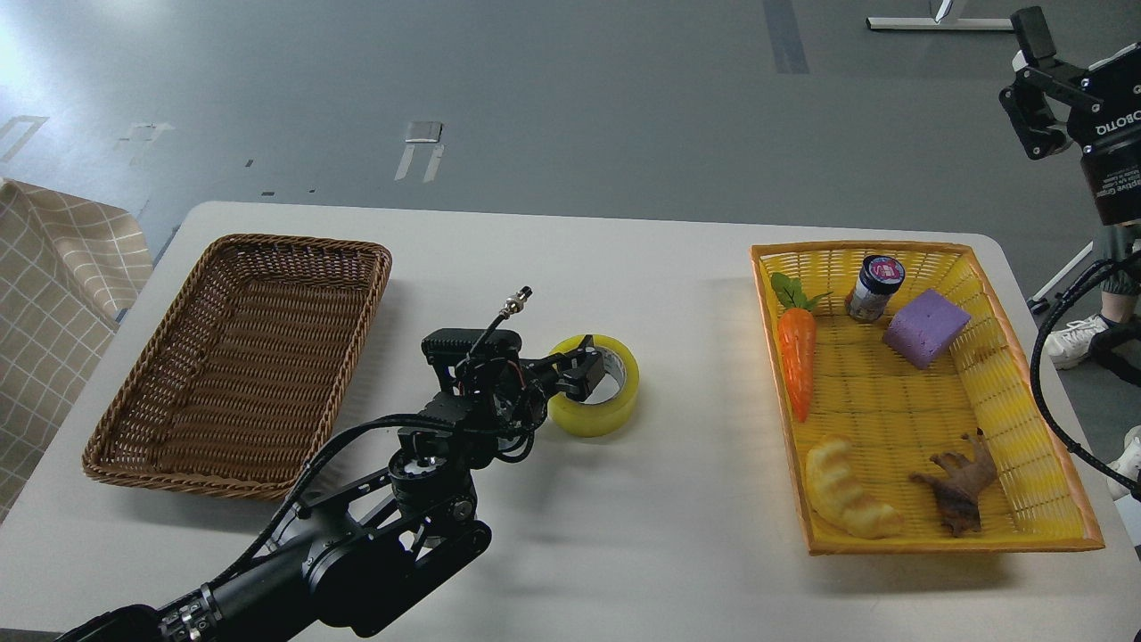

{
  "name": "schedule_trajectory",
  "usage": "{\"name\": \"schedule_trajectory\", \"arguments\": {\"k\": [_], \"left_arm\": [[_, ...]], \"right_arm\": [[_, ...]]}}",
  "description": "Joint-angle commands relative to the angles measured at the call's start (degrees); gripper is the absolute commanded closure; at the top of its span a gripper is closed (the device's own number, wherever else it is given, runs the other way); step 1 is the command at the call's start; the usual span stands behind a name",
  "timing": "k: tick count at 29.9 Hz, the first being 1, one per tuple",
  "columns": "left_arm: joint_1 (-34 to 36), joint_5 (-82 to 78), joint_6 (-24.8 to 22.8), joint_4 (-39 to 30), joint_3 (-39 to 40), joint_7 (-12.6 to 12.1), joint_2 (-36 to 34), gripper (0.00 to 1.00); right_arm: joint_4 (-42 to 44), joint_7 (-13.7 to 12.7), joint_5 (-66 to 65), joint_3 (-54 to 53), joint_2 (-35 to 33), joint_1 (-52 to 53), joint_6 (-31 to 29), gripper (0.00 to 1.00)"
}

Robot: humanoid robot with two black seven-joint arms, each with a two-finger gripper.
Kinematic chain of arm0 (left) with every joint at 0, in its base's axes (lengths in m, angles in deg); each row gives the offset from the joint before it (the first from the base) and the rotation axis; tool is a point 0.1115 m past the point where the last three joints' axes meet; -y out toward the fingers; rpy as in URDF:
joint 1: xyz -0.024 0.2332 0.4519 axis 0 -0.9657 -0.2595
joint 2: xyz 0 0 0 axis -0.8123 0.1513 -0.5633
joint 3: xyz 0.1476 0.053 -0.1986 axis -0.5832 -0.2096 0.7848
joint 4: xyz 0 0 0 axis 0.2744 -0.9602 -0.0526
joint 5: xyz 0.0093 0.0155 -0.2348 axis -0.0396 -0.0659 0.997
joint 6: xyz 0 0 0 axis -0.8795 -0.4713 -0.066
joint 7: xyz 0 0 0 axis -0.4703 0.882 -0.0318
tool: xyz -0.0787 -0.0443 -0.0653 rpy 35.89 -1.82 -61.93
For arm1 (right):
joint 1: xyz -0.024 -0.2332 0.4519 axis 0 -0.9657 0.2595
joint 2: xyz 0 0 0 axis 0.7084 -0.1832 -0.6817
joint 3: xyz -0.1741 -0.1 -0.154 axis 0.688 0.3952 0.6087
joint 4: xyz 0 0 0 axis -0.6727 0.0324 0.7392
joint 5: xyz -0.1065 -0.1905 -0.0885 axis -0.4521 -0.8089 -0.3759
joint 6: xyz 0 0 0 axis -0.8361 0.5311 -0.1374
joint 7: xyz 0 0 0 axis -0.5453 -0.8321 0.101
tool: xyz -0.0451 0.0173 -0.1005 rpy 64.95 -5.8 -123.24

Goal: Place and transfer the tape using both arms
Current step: 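Reach the left gripper toward the tape on the table, then grasp the yellow tape roll with the left gripper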

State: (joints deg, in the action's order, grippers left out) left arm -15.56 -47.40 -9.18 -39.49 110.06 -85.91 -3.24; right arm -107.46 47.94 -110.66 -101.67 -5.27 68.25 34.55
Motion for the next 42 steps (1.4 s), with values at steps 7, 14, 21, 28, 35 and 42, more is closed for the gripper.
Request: {"name": "schedule_trajectory", "arguments": {"k": [7,14,21,28,35,42], "left_arm": [[-0.96,0.00,0.09,1.43,-0.21,0.01,-0.35,0.02],[-0.87,0.00,0.09,1.43,-0.29,0.01,-0.26,0.02],[-0.78,0.00,0.09,1.43,-1.00,0.01,-0.26,0.02],[-1.04,0.00,0.09,1.61,-1.00,0.01,-0.35,0.03],[-0.96,0.00,0.09,1.61,-2.23,0.01,-0.43,0.04],[-0.87,0.00,0.09,1.61,-3.54,0.06,-2.89,0.04]], "right_arm": [[0.87,0.08,0.00,0.08,0.00,-0.15,-0.05,0.00],[0.87,0.08,0.00,0.09,0.00,-0.33,-0.05,0.00],[1.14,0.08,0.00,0.17,0.09,-0.33,-0.05,0.00],[1.31,0.08,-0.09,1.58,-0.27,-0.24,-0.05,0.00],[1.31,0.08,-0.09,1.58,-0.27,-0.24,-0.05,0.00],[1.31,0.08,-0.17,1.58,-0.35,-0.42,-0.05,0.00]]}}
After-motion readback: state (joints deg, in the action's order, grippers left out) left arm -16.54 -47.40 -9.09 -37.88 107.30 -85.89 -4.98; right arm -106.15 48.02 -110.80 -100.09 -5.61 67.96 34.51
